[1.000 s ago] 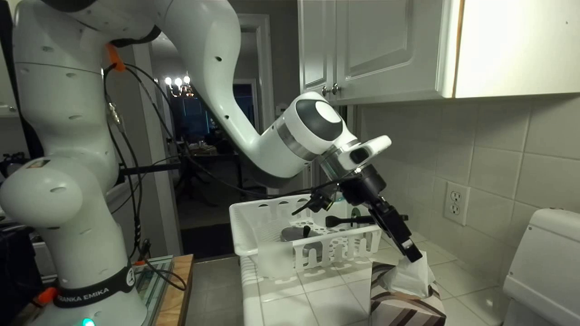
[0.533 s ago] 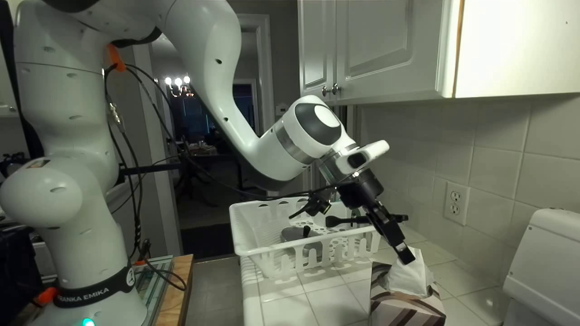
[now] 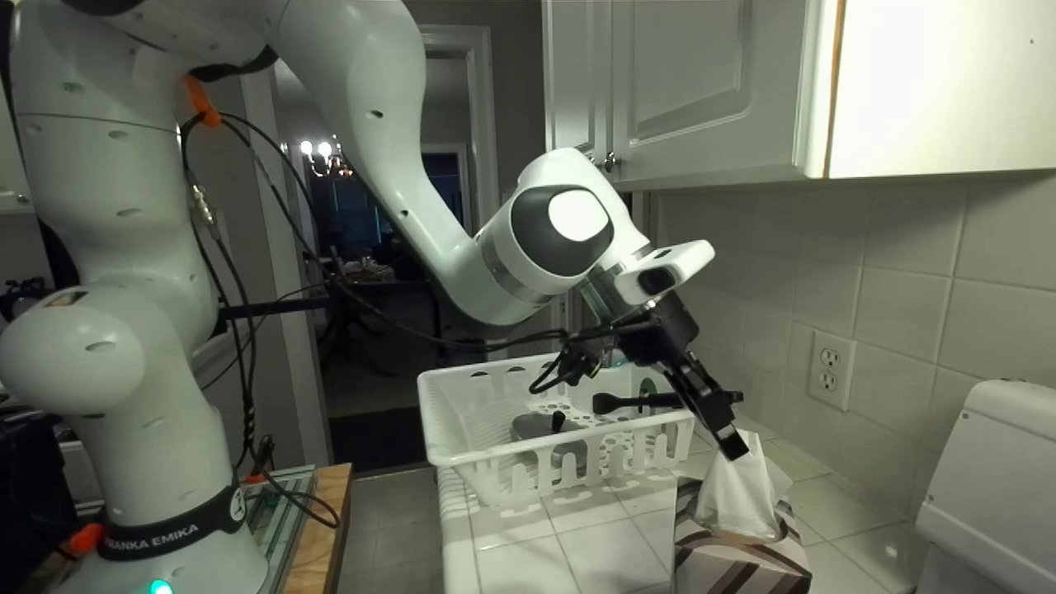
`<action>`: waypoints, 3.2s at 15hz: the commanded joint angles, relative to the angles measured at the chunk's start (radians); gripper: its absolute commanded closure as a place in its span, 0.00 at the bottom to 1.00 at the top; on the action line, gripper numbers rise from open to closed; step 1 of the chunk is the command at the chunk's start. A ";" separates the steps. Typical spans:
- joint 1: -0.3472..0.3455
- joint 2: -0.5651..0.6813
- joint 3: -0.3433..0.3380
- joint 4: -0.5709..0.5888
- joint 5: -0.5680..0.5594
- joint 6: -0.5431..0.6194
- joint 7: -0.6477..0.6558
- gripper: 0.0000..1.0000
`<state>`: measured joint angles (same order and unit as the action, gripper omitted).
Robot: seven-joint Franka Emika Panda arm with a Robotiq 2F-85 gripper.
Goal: Move the box forward then remove the tissue from the box
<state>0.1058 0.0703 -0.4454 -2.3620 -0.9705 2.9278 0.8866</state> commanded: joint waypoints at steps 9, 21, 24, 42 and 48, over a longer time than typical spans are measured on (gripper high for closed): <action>0.019 -0.169 0.038 -0.092 0.411 0.004 -0.434 1.00; 0.033 -0.323 0.028 -0.097 0.406 0.013 -0.459 1.00; 0.058 -0.357 0.014 -0.108 0.430 0.006 -0.487 1.00; -0.112 -0.583 0.217 -0.094 0.997 -0.486 -1.011 1.00; -0.126 -0.638 0.206 -0.065 1.018 -0.586 -1.074 1.00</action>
<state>-0.0104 -0.5365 -0.2397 -2.4446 0.0086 2.4220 -0.1293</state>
